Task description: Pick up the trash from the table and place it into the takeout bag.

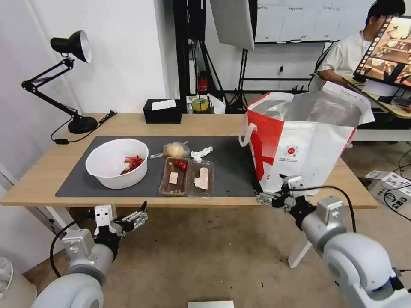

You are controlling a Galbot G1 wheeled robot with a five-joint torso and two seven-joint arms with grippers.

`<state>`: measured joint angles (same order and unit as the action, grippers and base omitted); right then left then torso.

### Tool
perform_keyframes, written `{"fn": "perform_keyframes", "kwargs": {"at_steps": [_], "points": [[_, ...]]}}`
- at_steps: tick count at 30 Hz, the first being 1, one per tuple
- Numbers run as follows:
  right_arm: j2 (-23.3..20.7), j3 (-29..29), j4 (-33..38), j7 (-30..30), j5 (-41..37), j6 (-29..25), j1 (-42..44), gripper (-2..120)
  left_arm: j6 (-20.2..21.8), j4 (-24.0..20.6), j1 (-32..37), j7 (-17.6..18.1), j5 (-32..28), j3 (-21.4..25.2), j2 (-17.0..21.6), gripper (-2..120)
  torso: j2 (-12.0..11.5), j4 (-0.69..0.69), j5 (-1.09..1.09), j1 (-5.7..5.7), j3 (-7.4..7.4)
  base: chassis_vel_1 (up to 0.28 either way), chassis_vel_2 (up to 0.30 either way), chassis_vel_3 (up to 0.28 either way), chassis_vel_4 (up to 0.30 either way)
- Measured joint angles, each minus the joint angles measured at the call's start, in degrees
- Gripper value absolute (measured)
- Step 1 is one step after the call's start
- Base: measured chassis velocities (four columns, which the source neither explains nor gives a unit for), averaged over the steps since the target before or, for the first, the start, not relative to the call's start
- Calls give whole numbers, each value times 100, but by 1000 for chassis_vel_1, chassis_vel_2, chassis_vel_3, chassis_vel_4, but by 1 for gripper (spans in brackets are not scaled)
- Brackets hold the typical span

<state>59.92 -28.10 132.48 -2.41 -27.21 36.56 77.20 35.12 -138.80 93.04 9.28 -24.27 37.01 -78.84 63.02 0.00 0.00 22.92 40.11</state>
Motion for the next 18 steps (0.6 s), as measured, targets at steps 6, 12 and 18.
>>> {"fn": "perform_keyframes", "kwargs": {"at_steps": [6,12,18], "points": [[43,20,-20,-2,5,-2,5,100,-27,0,3,0,-59,-23,-25,100,0,0,0,0,0,0,0,0,0],[61,20,-34,-2,16,-26,4,100,-43,0,4,0,-75,-28,-34,100,0,0,0,0,0,0,0,0,0],[90,47,-65,6,4,-120,0,100,-79,0,-9,9,-213,-31,-45,100,0,0,0,0,0,0,0,0,0]]}}
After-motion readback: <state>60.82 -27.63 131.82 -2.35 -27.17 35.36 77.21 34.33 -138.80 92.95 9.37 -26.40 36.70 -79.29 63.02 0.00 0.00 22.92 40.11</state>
